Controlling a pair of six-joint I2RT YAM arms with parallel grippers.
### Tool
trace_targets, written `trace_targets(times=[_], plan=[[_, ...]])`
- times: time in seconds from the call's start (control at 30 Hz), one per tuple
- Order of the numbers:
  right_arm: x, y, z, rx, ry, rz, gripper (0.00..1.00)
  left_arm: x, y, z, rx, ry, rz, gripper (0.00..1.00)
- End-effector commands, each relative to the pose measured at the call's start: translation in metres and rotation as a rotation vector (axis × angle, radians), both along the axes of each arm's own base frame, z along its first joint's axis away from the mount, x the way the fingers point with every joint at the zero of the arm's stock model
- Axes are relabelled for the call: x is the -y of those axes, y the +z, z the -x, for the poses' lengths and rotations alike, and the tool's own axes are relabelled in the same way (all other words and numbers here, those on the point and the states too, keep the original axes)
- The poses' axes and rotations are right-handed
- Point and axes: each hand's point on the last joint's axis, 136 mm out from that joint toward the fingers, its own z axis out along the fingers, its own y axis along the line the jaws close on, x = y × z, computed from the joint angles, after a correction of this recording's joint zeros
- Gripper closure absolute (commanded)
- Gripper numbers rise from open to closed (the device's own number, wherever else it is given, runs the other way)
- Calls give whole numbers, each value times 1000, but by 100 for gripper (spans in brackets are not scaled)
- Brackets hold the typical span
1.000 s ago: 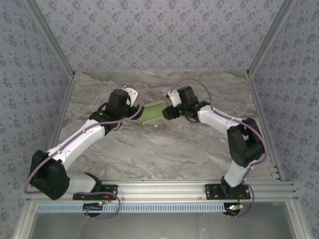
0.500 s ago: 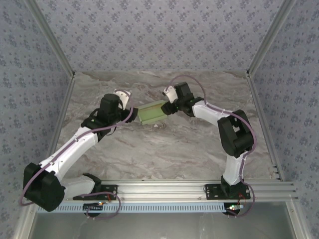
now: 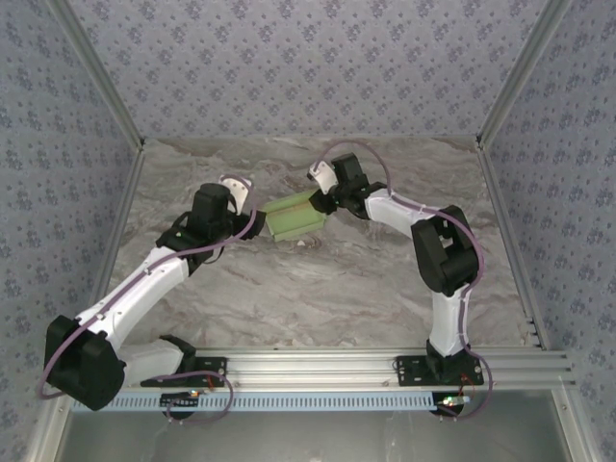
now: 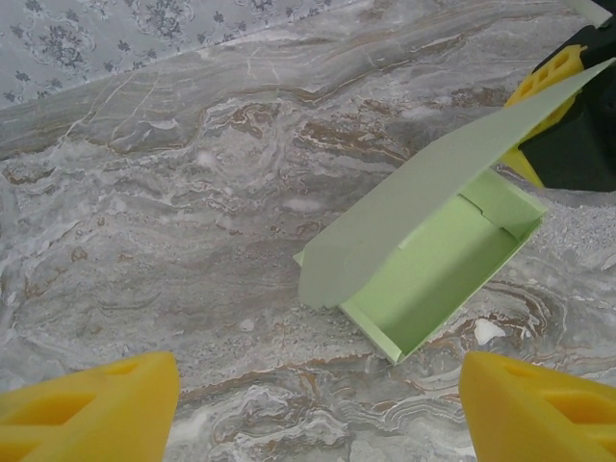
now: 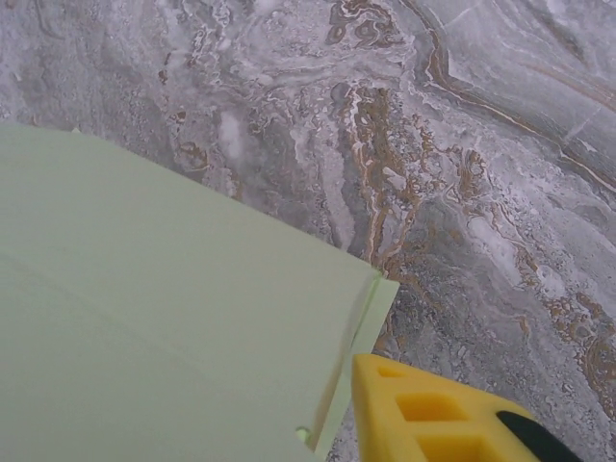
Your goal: Fold the paper box
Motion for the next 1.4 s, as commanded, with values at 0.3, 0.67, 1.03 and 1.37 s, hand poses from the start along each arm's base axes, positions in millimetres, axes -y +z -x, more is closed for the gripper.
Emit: trace_targets(times=[0.3, 0.67, 1.03, 1.37], plan=[[-3, -4, -11, -28, -78, 17, 93, -16, -7, -11, -11, 61, 61, 24], [15, 5, 6, -71, 28, 59, 100, -18, -42, -31, -63, -15, 105, 23], [53, 14, 39, -152, 59, 158, 100, 30, -47, -56, 8, -327, 78, 31], [59, 16, 39, -161, 25, 175, 100, 56, -58, -52, -52, -442, 75, 32]])
